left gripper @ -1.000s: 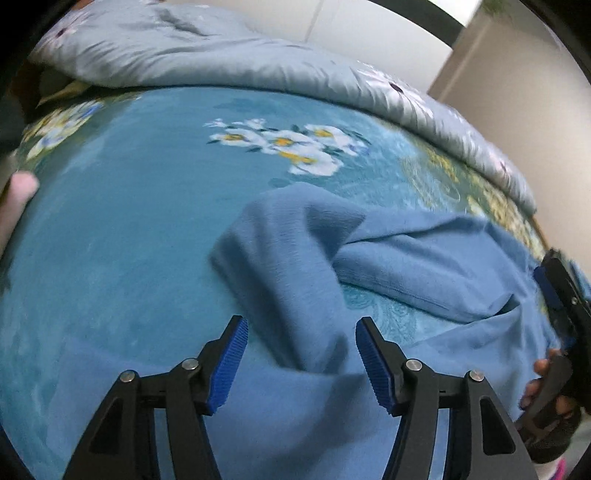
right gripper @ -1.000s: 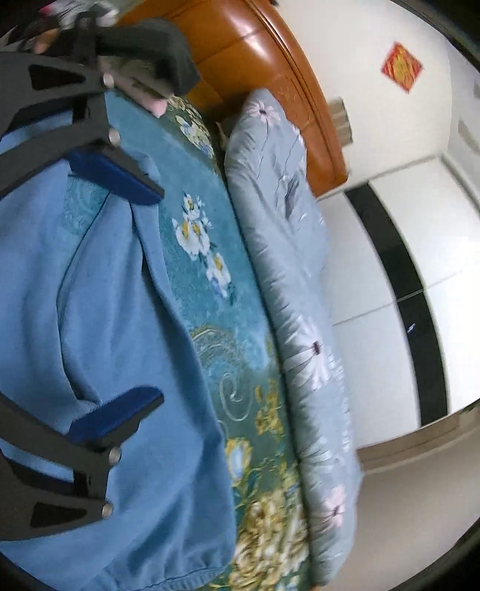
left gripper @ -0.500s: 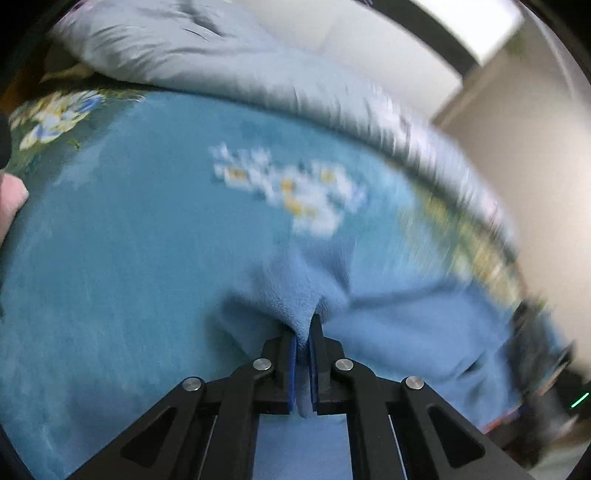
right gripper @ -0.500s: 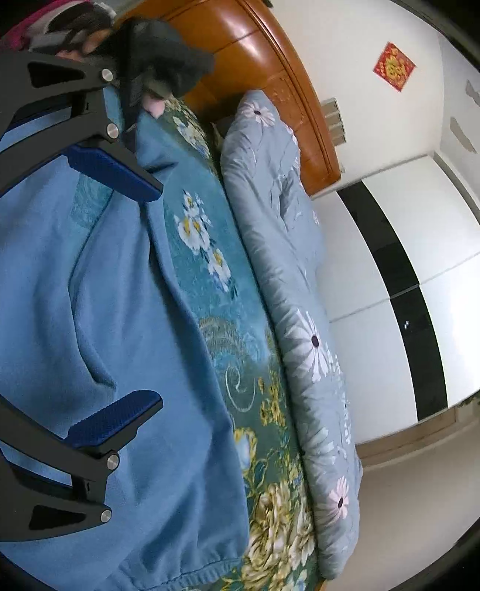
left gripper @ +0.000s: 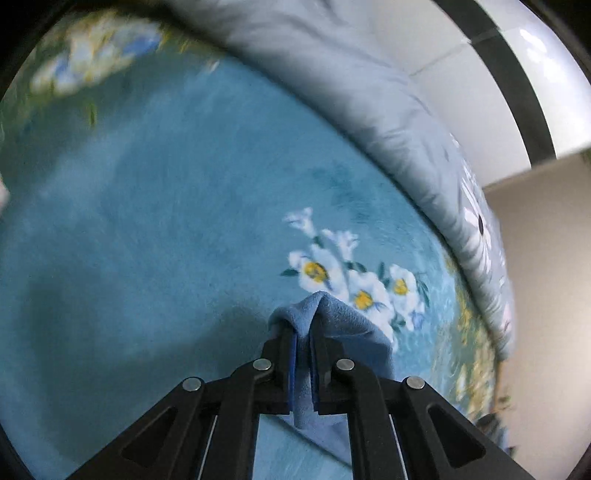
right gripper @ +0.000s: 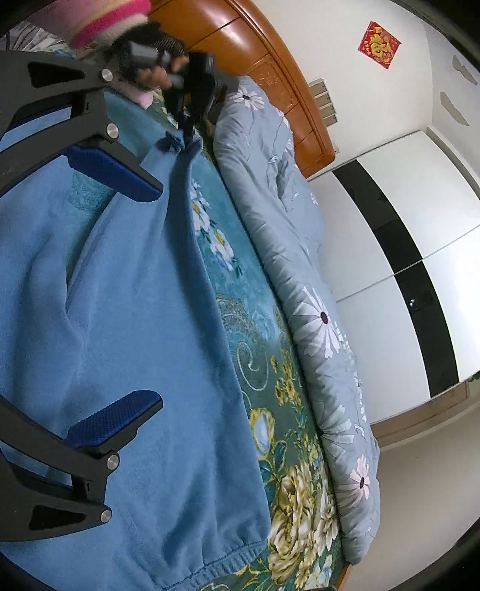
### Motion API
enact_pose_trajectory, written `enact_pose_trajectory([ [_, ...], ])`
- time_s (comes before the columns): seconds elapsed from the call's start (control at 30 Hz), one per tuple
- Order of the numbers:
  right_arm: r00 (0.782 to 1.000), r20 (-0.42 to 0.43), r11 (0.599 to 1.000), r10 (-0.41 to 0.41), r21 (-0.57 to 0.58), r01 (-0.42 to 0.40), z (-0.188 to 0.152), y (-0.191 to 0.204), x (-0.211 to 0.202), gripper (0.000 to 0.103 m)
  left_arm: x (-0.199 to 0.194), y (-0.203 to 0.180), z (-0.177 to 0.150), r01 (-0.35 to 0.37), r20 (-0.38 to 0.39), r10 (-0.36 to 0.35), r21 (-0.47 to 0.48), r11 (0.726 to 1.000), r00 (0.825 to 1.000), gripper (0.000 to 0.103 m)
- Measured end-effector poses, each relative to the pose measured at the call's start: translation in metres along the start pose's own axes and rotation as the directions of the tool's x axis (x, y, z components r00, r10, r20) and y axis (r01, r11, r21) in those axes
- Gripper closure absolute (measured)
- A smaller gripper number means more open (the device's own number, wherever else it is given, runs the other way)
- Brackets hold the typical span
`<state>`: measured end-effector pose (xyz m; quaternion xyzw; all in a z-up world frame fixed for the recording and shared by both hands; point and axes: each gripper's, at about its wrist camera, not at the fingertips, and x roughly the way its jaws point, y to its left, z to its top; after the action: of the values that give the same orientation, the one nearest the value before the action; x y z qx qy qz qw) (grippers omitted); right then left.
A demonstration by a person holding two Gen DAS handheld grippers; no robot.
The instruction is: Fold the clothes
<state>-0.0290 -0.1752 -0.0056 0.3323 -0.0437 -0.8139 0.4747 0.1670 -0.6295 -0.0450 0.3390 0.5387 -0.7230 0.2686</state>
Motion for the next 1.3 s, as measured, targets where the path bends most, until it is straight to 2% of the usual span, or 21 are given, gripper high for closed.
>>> enact_pose_trajectory([
  [0.13,0.999,-0.04,1.0,-0.019,-0.007,0.018,-0.004,-0.001,0.011,0.001,0.007,0.021,0.006,0.091,-0.019,-0.092,-0.072,0.993,0.996,0.094],
  [0.17,0.998,-0.05,1.0,-0.024,-0.007,0.023,-0.005,-0.001,0.014,0.001,0.004,0.025,0.008,0.106,-0.009,-0.107,-0.087,0.991,0.994,0.089],
  [0.23,0.997,-0.063,0.999,-0.032,0.0,0.032,-0.007,-0.002,0.017,0.001,-0.008,0.033,0.013,0.122,0.047,-0.118,-0.114,0.986,0.992,0.064],
  [0.27,0.997,-0.066,0.999,-0.035,0.005,0.035,-0.008,-0.003,0.018,0.001,-0.015,0.035,0.014,0.126,0.081,-0.117,-0.117,0.985,0.99,0.045],
  [0.3,0.997,-0.07,0.999,-0.037,0.011,0.038,-0.008,-0.005,0.019,0.001,-0.024,0.038,0.015,0.135,0.115,-0.121,-0.115,0.984,0.986,0.038],
  [0.37,0.997,-0.072,0.999,-0.041,0.021,0.042,-0.009,-0.007,0.019,0.001,-0.035,0.041,0.014,0.14,0.15,-0.124,-0.1,0.985,0.981,0.038],
  [0.5,0.996,-0.075,0.999,-0.045,0.027,0.047,-0.009,-0.008,0.019,0.001,-0.03,0.041,0.005,0.116,0.089,-0.111,-0.048,0.992,0.99,0.037],
  [0.57,0.996,-0.079,0.998,-0.048,0.027,0.05,-0.009,-0.008,0.02,0.001,-0.021,0.043,0.003,0.073,0.065,-0.07,-0.041,0.997,0.995,0.037],
  [0.63,0.996,-0.08,0.998,-0.05,0.028,0.052,-0.01,-0.007,0.02,0.001,-0.01,0.049,0.0,0.046,0.049,-0.043,-0.07,0.996,0.998,0.037],
  [0.7,0.996,-0.079,0.998,-0.049,0.03,0.051,-0.009,-0.007,0.02,0.001,-0.004,0.053,-0.001,0.053,0.062,-0.048,-0.094,0.994,0.997,0.037],
  [0.8,0.996,-0.078,0.998,-0.045,0.036,0.048,-0.009,-0.008,0.019,0.001,-0.004,0.057,-0.003,0.074,0.119,-0.061,-0.113,0.991,0.991,0.039],
  [0.83,0.996,-0.08,0.998,-0.044,0.038,0.047,-0.009,-0.008,0.019,0.001,-0.005,0.057,-0.003,0.056,0.131,-0.041,-0.116,0.992,0.991,0.047],
  [0.87,0.996,-0.081,0.998,-0.043,0.039,0.047,-0.009,-0.009,0.019,0.001,-0.005,0.056,-0.004,0.038,0.142,-0.021,-0.118,0.992,0.99,0.065],
  [0.9,0.996,-0.083,0.998,-0.042,0.041,0.045,-0.009,-0.009,0.019,0.001,-0.006,0.056,-0.004,0.018,0.153,0.0,-0.121,0.992,0.988,0.091],
  [0.93,0.996,-0.082,0.998,-0.04,0.041,0.043,-0.008,-0.009,0.019,0.001,-0.007,0.055,-0.005,-0.016,0.161,0.035,-0.118,0.993,0.986,0.1],
  [1.03,0.996,-0.08,0.998,-0.038,0.041,0.041,-0.008,-0.008,0.019,0.001,-0.017,0.052,-0.01,-0.096,0.203,0.119,-0.124,0.988,0.972,0.1],
  [1.1,0.996,-0.079,0.998,-0.042,0.044,0.045,-0.008,-0.009,0.019,0.001,-0.034,0.051,-0.018,-0.121,0.238,0.149,-0.132,0.984,0.96,0.1],
  [1.23,0.996,-0.076,0.997,-0.043,0.068,0.048,-0.007,-0.013,0.017,0.001,-0.06,0.04,-0.033,-0.227,0.315,0.221,-0.019,0.974,0.923,0.1],
  [1.3,0.997,-0.072,0.996,-0.037,0.082,0.043,-0.006,-0.014,0.016,0.001,-0.06,0.049,-0.036,-0.279,0.309,0.269,-0.012,0.96,0.912,0.1],
])
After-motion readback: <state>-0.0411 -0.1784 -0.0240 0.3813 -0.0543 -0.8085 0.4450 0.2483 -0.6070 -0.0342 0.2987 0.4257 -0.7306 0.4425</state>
